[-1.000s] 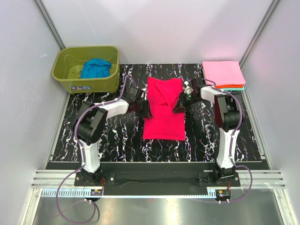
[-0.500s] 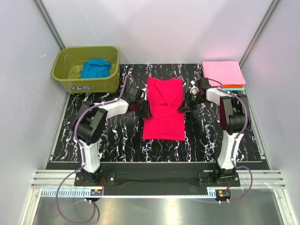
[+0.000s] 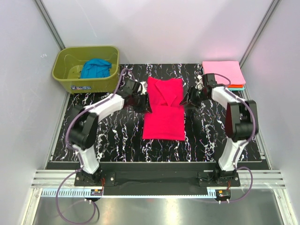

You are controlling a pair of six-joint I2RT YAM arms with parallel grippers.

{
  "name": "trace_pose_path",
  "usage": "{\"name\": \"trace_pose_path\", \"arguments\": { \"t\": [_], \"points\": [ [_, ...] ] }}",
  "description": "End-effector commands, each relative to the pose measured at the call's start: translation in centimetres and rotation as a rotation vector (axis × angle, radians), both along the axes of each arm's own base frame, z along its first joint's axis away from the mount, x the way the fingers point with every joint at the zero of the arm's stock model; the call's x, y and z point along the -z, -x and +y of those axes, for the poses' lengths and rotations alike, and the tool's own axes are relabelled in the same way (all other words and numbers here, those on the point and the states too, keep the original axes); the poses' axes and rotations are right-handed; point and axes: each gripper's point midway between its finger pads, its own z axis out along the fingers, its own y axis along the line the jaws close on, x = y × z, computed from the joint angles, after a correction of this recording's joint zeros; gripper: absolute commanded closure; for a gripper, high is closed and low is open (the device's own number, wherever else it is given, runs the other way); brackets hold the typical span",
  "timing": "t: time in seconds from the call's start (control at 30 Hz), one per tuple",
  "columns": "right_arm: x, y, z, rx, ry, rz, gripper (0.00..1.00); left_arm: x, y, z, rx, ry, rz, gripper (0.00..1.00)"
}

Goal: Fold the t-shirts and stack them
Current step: Fold the tshirt

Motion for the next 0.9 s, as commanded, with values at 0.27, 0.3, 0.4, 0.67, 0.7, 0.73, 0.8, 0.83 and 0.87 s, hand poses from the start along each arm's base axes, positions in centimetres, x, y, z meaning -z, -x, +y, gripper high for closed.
{"name": "trace_pose_path", "arguments": {
  "t": [0.27,0.3,0.4,0.67,0.7,0.73,0.8,0.83,0.87],
  "points": [
    [0.1,12.1,-2.0,0.404,0.059,0.244,0.42,-5.3,7.6,2.4,0.028,0.145,-0.072,0.53],
    [0.8,13.4,-2.1,0.440,0.061,0.275,0.41,-3.5,8.8,3.1,0.015,0.126,-0.038,0.52],
    [1.0,14.7,-2.1,0.515,0.059,0.250,0.40,-1.5,10.3,3.8,-0.030,0.146,-0.021,0.50],
    [3.6,17.6,-0.5,0.557,0.052,0.271,0.40,1.3,12.1,2.9,-0.101,0.248,0.035,0.46],
    [4.2,17.8,-0.6,0.571,0.056,0.274,0.41,1.6,12.3,3.0,-0.107,0.240,0.042,0.46],
    [4.6,18.1,-0.6,0.573,0.065,0.281,0.41,2.3,12.4,3.1,-0.126,0.226,0.060,0.46],
    [5.2,18.3,-0.6,0.581,0.054,0.282,0.42,3.3,12.8,3.3,-0.144,0.204,0.078,0.46],
    [5.4,18.3,-0.5,0.584,0.042,0.280,0.42,3.8,12.5,3.5,-0.164,0.190,0.075,0.46],
    [5.5,18.1,-0.2,0.591,0.010,0.263,0.42,4.3,12.7,3.6,-0.176,0.185,0.082,0.46]
  ]
}}
